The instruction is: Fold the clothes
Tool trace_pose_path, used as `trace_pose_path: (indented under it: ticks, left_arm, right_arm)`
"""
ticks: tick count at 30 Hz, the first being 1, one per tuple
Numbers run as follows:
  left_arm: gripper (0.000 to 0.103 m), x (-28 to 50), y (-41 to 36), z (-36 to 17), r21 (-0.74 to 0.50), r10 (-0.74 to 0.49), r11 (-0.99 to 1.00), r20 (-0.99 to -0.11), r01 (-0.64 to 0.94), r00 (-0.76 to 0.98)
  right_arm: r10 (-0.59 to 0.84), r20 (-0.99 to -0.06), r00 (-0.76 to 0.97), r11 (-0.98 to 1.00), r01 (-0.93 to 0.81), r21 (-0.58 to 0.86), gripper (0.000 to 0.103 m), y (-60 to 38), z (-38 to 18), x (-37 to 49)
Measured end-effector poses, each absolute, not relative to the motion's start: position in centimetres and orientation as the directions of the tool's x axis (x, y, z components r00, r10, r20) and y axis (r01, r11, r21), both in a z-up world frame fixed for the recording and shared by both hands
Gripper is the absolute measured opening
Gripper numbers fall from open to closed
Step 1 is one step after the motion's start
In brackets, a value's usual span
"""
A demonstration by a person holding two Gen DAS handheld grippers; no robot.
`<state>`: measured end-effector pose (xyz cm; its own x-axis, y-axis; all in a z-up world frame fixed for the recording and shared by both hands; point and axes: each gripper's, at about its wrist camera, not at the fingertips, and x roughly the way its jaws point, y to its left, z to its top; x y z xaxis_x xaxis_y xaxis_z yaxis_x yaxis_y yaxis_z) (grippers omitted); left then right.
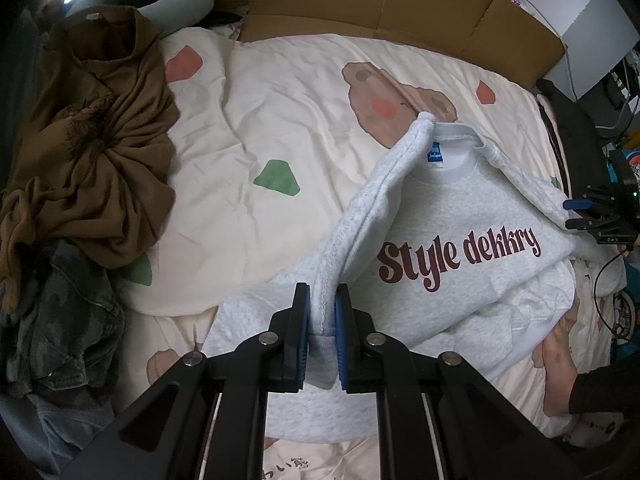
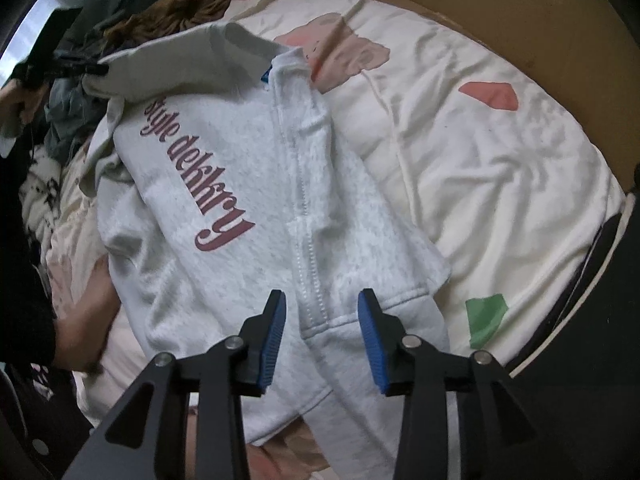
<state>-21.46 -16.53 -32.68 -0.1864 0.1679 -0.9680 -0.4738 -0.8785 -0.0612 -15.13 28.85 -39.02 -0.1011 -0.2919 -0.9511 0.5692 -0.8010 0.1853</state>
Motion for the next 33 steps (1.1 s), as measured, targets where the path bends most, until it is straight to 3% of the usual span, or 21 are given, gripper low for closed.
trace_pose_path:
  ticks: [4, 8, 16, 33]
  left_arm:
    - [0.011, -21.3, -16.5, -32.8, -0.067, 0.173, -0.877, -0.968, -0.475, -0.183]
    - [0.011, -21.5, -16.6, -32.9, -0.070, 0.175, -0.878, -0.968, -0.474, -0.181]
    - [0.011, -21.6, -16.5, -33.0, -0.071, 0.176, -0.877, -0.968, -0.476, -0.179]
    - [0.011, -21.6, -16.3, -33.3, -0.083, 0.183, -0.880, -0.968, -0.469, -0.173]
  right_arm:
    - [-0.265, -0.962, -0.059, -0.779, 0.601, 0.178, 0.035, 28.4, -40.3, -15.6]
    - [-0.249, -0.968, -0.006, -0.767, 0.612, 0.193, 0.021, 28.3, -42.0, -16.0]
    - [-0.363, -0.927, 0.097, -0.766, 0.536, 0.356, 0.022, 29.7, -42.0, -18.3]
    - [-0.317, -0.932, 0.177, -0.712, 0.605, 0.357, 0.022, 28.5, -45.1, -19.2]
